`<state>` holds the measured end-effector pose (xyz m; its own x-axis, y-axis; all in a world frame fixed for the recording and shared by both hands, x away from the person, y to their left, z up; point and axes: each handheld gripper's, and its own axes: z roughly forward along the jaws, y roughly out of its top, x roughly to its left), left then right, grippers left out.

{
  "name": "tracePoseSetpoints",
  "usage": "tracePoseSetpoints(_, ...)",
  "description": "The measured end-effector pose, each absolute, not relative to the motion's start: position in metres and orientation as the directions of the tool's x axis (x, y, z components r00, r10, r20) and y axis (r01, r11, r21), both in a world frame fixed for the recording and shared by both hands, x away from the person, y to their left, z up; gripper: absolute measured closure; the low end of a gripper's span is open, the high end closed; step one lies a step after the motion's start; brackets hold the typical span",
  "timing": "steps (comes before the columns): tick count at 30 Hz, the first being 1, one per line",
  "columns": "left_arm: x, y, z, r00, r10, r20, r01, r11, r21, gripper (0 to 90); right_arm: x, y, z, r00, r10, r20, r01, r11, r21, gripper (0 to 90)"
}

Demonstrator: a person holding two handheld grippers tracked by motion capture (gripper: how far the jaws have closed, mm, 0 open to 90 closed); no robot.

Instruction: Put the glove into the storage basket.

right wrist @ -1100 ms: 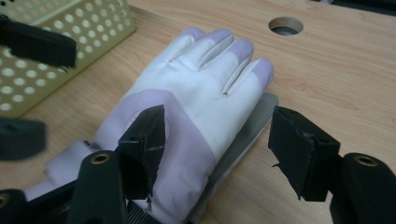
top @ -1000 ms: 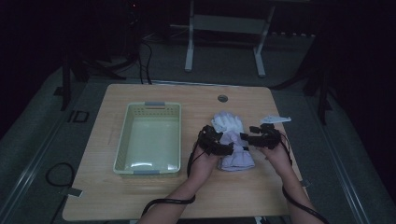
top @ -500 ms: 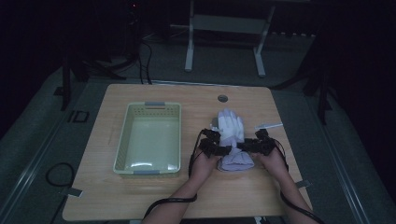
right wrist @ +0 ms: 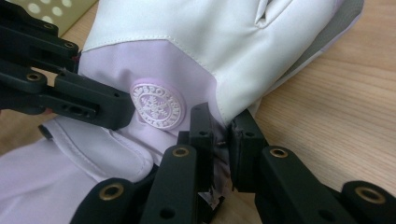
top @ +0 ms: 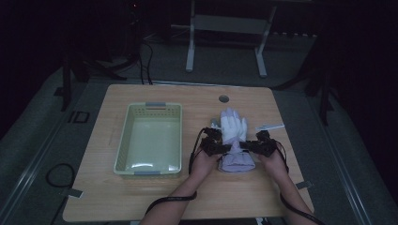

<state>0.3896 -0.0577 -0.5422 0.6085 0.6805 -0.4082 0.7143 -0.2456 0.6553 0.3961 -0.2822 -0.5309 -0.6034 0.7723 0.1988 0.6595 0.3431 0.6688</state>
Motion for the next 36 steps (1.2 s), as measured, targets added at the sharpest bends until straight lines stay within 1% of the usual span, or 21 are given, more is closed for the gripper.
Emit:
tracePoseSetpoints(4, 0.385, -0.059, -0.529, 0.624, 0.677, -0.390, 0.694, -0.250, 0.675, 73.9, 0.389, -0.283, -0.519, -0.608, 0.775, 0.174, 0.637, 0.345, 0.689, 81.9)
tracePoseSetpoints(9, 0.378, -0.055, -0.507, 0.646, 0.673, -0.361, 0.662, -0.258, 0.704, 73.9, 0.382, -0.285, -0.498, -0.598, 0.772, 0.214, 0.643, 0.304, 0.703, 82.2)
tracePoseSetpoints(13, 0.374, -0.049, -0.490, 0.663, 0.667, -0.341, 0.644, -0.275, 0.714, 74.0, 0.377, -0.281, -0.483, -0.617, 0.761, 0.199, 0.614, 0.307, 0.727, 82.2)
tracePoseSetpoints(17, 0.371, -0.044, -0.479, 0.670, 0.668, -0.324, 0.631, -0.284, 0.722, 74.8, 0.375, -0.277, -0.475, -0.629, 0.752, 0.197, 0.600, 0.308, 0.738, 82.2)
tracePoseSetpoints(18, 0.368, -0.039, -0.472, 0.675, 0.671, -0.306, 0.622, -0.296, 0.725, 74.8, 0.375, -0.276, -0.472, -0.632, 0.750, 0.195, 0.593, 0.306, 0.744, 82.2)
tracePoseSetpoints(29, 0.362, -0.005, -0.439, 0.674, 0.697, -0.245, 0.590, -0.308, 0.747, 75.2, 0.374, -0.237, -0.440, -0.677, 0.722, 0.142, 0.529, 0.343, 0.776, 82.2)
tracePoseSetpoints(36, 0.359, 0.021, -0.427, 0.670, 0.711, -0.213, 0.579, -0.321, 0.749, 75.2, 0.375, -0.210, -0.429, -0.700, 0.702, 0.132, 0.504, 0.354, 0.788, 82.2)
